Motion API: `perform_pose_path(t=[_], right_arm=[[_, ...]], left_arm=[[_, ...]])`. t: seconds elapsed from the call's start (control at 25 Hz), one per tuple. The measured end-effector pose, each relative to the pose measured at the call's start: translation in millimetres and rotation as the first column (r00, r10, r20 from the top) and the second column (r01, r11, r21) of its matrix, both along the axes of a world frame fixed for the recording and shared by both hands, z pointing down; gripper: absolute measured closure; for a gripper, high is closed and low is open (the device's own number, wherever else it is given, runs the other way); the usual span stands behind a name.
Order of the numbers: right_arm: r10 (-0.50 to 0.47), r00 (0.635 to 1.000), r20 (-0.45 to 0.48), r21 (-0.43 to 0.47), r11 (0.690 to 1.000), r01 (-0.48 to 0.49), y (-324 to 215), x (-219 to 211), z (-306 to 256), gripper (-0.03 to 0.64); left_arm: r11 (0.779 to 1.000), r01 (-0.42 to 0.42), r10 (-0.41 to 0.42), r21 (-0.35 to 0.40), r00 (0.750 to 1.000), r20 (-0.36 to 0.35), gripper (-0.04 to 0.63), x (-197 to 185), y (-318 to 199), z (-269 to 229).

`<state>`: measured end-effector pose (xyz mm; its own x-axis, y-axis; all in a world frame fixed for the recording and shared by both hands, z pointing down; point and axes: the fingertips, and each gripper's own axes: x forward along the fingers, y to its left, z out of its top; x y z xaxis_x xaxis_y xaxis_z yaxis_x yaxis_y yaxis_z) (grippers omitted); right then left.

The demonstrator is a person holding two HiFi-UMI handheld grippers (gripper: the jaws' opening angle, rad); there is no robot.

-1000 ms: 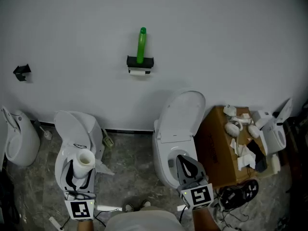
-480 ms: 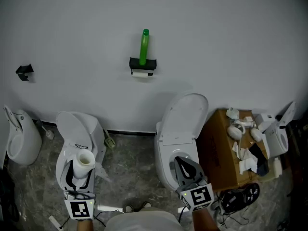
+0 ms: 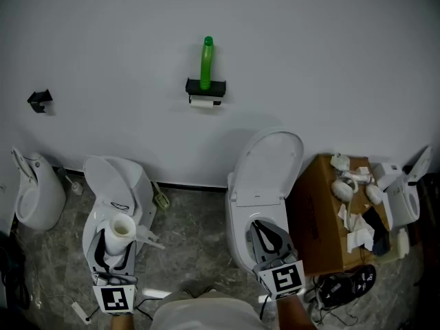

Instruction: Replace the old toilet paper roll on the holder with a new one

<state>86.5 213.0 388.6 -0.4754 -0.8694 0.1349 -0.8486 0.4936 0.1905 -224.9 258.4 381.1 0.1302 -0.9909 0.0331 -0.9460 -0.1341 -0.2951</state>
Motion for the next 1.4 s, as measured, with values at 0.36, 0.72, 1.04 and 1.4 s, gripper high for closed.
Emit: perform_pose_path(t=[0.36,0.72,1.04,1.4], right_arm=[[0.01,1.0,-0.027,0.044,0.999,-0.009,-25,21,4,0.352],[0.001,0.994,-0.111,0.033,0.999,0.002,-64,11,15,0.268],[-0.007,0.977,-0.214,0.006,1.0,0.009,-135,-30,37,0.268],[0.104,0.889,-0.447,0.051,0.995,-0.091,-288,-86,19,0.27]], left_arm=[[0.999,0.032,-0.032,-0.013,0.999,0.003,0.291,15,-4,5],[0.999,0.029,-0.029,-0.027,0.999,0.015,0.291,14,-41,5],[0.998,-0.021,0.019,-0.054,0.999,-0.041,0.291,-12,-131,38],[0.994,-0.106,0.103,-0.012,0.985,-0.138,0.291,-63,-296,34]])
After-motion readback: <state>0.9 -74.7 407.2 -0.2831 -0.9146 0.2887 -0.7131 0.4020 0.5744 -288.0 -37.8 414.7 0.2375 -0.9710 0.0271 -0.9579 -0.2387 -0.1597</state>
